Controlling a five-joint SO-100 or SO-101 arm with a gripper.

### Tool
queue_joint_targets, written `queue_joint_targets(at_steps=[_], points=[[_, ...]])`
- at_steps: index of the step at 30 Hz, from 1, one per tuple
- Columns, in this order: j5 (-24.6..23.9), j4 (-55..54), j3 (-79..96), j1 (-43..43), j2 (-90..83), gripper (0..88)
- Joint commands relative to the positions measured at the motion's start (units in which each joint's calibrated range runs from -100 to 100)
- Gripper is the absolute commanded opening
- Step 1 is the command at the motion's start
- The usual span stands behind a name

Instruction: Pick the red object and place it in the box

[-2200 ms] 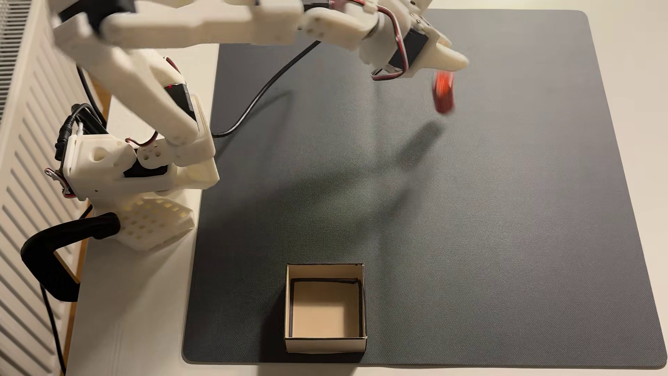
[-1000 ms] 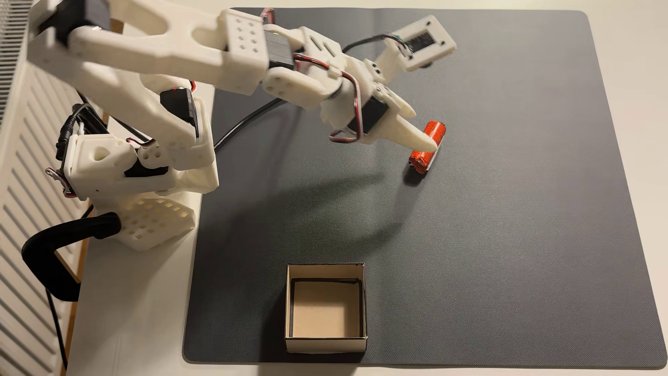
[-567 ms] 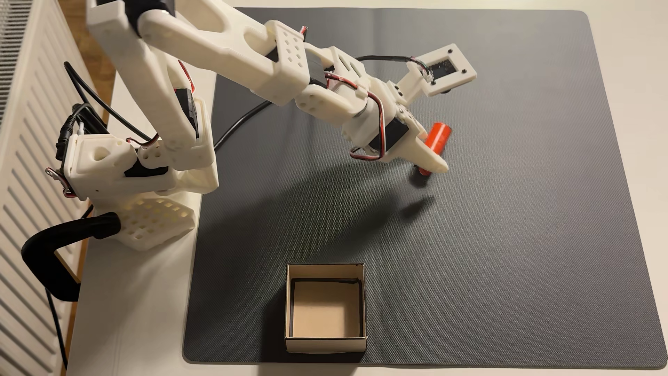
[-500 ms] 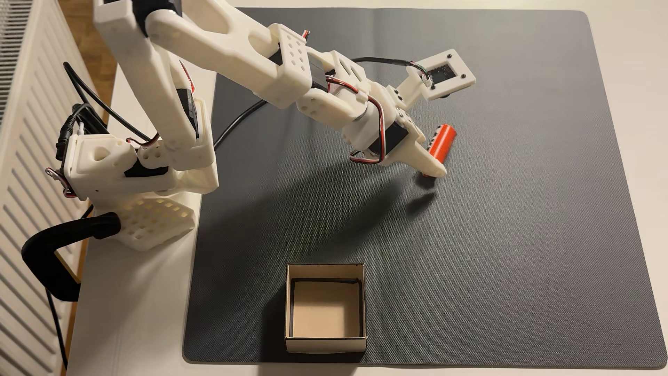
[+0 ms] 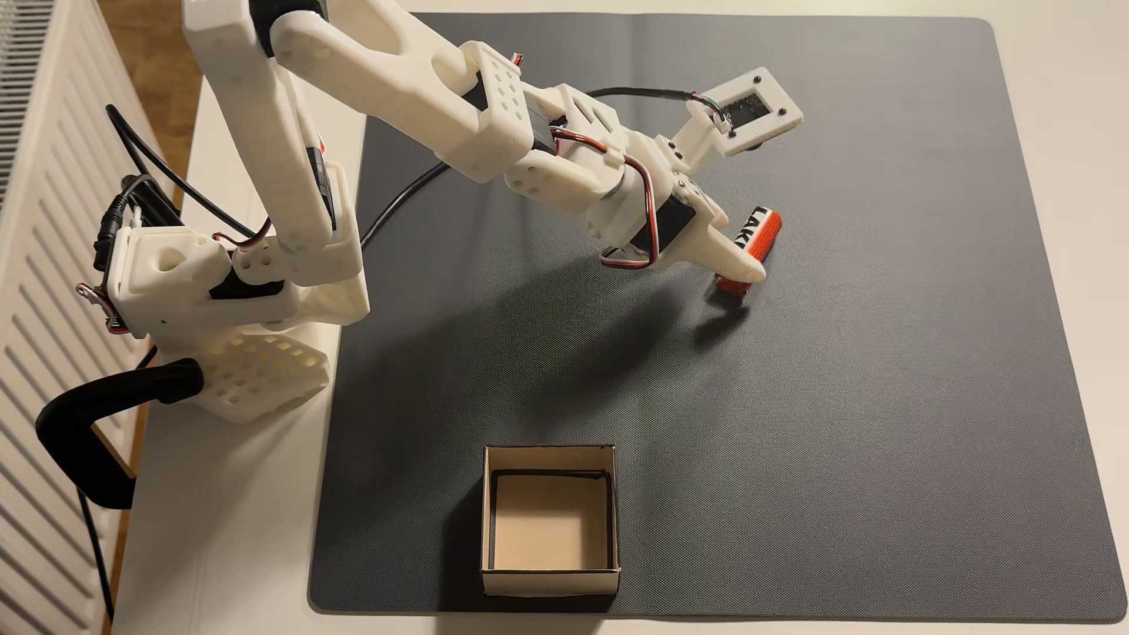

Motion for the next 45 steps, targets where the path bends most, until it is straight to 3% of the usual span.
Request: queue_joint_targets(at_steps=[1,15,22,35,38,45], points=[[-0.2,-0.8,-1.9,-0.5,1.4,22.9],[-0.3,-5.7,-1.8,-0.2,6.5,22.9],[-0.3,-6.3,0.0,0.1,5.9,5.3],[0.1,-5.5,0.3,0.9,-0.3,4.8],[0.2,0.6,0.0,0.8,-10.8,4.8],[1.2,25.6,-4.4,4.7,-35.3,5.5]])
